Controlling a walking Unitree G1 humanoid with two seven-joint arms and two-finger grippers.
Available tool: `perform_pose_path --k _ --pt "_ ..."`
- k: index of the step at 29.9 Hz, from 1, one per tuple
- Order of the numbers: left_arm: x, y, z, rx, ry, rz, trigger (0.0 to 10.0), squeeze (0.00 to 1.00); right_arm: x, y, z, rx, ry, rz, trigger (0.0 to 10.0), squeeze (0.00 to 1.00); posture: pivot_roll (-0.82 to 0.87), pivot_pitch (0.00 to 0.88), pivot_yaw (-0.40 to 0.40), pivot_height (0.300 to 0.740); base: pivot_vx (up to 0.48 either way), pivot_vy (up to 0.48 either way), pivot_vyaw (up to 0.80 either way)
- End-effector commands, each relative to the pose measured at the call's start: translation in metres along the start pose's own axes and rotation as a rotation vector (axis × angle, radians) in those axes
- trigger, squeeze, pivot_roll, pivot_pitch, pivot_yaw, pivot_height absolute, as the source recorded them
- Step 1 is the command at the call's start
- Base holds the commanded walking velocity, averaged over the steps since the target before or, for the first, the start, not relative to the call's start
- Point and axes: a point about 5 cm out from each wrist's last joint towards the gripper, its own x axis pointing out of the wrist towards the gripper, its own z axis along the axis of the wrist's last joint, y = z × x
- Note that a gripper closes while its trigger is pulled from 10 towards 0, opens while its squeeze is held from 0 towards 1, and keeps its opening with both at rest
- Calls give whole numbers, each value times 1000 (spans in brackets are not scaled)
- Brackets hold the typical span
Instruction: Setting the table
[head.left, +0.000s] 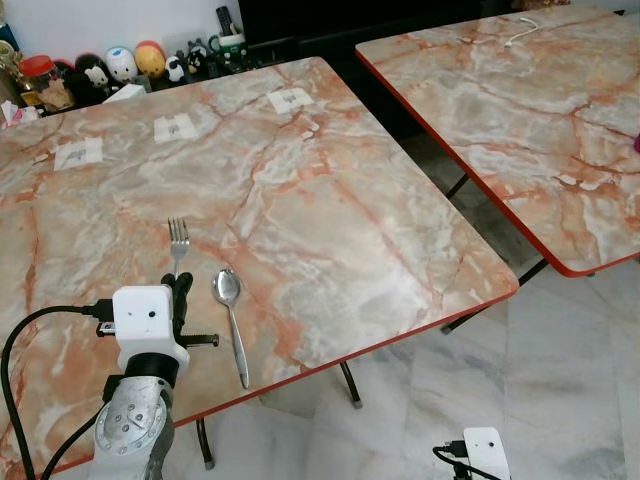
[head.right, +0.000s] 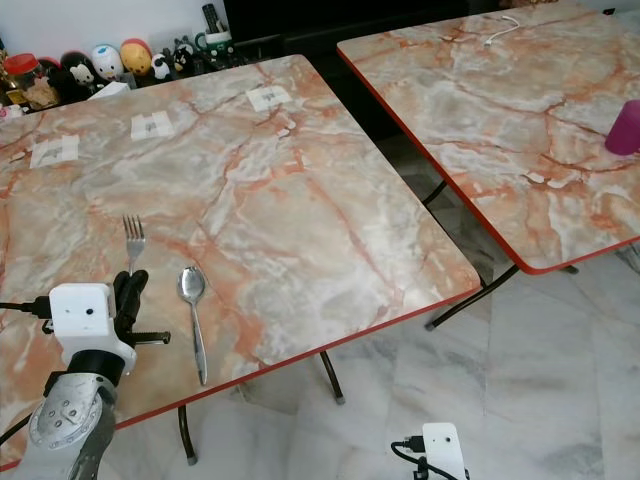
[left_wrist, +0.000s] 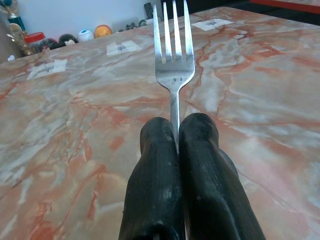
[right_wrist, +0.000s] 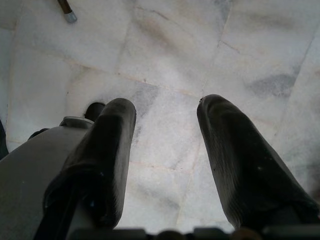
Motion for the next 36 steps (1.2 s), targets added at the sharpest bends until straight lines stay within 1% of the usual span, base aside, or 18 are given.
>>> perform_pose_path --k 1,2,5,10,21,27,29,33,36 --pt "1 3 -4 22 10 9 10000 0 -1 2 -6 -15 16 12 10000 0 -26 119 39 740 0 0 0" --pt "2 3 -4 22 10 9 10000 0 -1 3 -6 -16 14 10 10000 0 -27 118 39 740 0 0 581" --pt "3 2 -4 21 6 8 10000 0 -2 3 -6 -12 12 9 10000 0 -30 113 41 740 0 -480 800" --pt "3 0 -4 16 9 1 10000 0 -2 3 -7 7 17 5 10000 0 -31 103 43 740 0 -480 0" --pt "5 -2 -5 12 5 -14 10000 0 -2 4 -8 1 18 9 10000 0 -33 85 45 740 0 -480 0" --pt "6 -3 -6 8 7 -14 10000 0 -2 4 -8 -21 18 11 10000 0 -33 78 46 740 0 -475 0" --pt "7 -4 -6 7 7 -16 10000 0 -2 4 -8 -32 18 11 10000 0 -34 78 46 740 0 -472 800" --pt "7 -4 -5 6 7 -16 10000 0 -2 4 -8 -24 20 8 10000 0 -36 81 47 740 0 -472 719" --pt "8 -4 -6 7 12 -16 10000 0 -2 4 -9 4 25 3 10000 0 -37 93 46 740 0 -472 0"
